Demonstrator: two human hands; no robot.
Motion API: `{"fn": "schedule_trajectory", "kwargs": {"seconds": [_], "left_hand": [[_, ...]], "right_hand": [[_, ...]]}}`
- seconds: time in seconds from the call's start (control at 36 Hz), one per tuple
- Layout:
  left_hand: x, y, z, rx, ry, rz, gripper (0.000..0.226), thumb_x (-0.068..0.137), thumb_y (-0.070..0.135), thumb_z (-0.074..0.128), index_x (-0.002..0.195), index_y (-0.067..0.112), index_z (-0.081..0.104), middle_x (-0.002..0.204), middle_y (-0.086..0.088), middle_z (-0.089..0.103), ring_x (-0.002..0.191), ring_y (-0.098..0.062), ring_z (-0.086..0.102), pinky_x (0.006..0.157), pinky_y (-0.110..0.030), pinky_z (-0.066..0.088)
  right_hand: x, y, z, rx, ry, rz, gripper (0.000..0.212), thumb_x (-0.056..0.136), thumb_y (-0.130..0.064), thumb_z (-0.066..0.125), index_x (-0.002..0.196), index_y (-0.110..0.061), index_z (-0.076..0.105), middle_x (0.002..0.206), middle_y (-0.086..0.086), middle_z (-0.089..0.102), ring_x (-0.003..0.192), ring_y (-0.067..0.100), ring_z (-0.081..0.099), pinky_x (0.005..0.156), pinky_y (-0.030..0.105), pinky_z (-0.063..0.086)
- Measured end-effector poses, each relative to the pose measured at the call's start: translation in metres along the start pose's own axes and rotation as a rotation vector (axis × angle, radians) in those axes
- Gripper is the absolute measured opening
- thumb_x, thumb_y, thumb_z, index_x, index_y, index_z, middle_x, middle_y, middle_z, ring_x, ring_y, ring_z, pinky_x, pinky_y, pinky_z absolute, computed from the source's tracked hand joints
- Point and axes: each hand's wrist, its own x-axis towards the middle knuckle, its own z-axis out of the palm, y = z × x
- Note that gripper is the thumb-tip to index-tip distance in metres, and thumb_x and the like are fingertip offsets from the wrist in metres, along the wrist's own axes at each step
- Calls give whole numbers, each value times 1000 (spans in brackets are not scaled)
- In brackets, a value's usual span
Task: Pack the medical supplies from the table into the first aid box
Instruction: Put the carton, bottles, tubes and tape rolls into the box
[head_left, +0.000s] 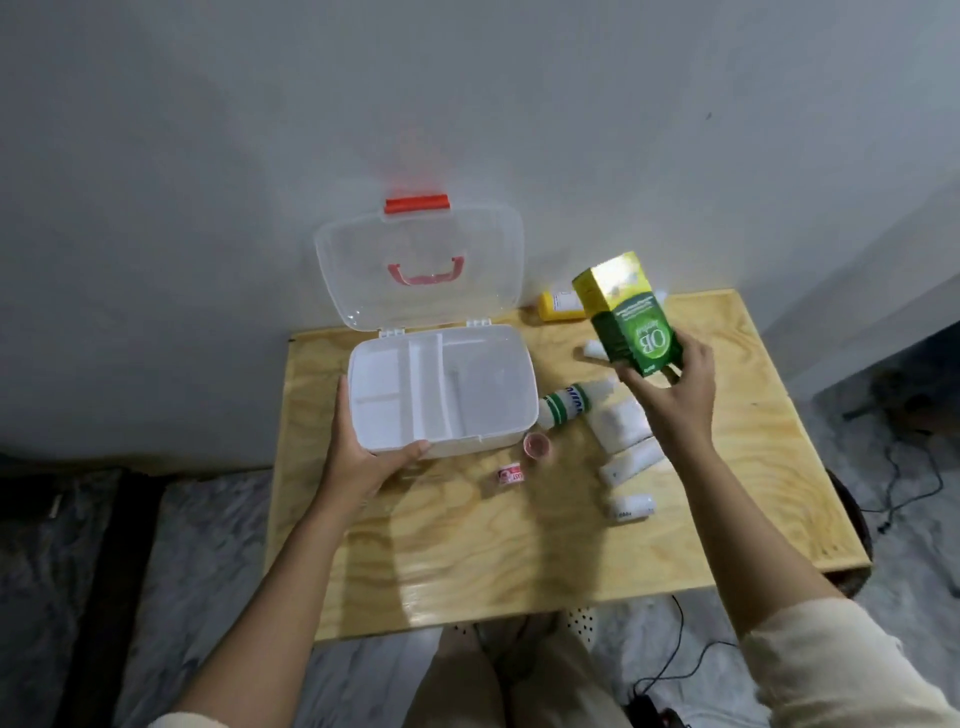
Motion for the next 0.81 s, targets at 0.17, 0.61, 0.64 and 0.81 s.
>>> {"fn": "schedule_trajectory", "kwargs": {"seconds": [0.17, 0.61, 0.64, 0.81], "left_hand": [[3, -3, -2, 1, -5, 25, 136, 43, 49, 93, 155, 28, 18, 156, 2, 36, 144, -16, 35, 117, -49, 35], [6, -5, 2, -48, -25, 120, 115, 55, 29, 92, 150, 30, 26, 138, 18, 47, 127, 6, 44, 95, -10, 42], [7, -6, 2, -48, -23, 122, 114, 55, 26, 91, 149, 29, 27, 139, 15, 48, 128, 3, 45, 96, -13, 42], [8, -9, 2, -50, -15, 126, 111, 58, 16, 93, 148, 31, 28, 136, 19, 47, 125, 9, 44, 92, -4, 42]], "right_hand": [[-12, -39, 13, -129, -417, -288, 65, 65, -11, 82, 122, -7, 52, 115, 9, 56, 102, 16, 54, 92, 28, 47], [5, -105, 44, -567, -598, -364, 63, 63, -9, 75, 122, -6, 55, 111, 16, 54, 99, 32, 54, 81, 34, 47], [6, -108, 44, -587, -606, -372, 61, 63, -11, 76, 121, -6, 55, 110, 16, 54, 99, 32, 54, 79, 34, 47], [1, -108, 69, -651, -703, -380, 67, 67, -13, 75, 128, -7, 49, 118, 13, 52, 104, 29, 54, 83, 34, 49]]}}
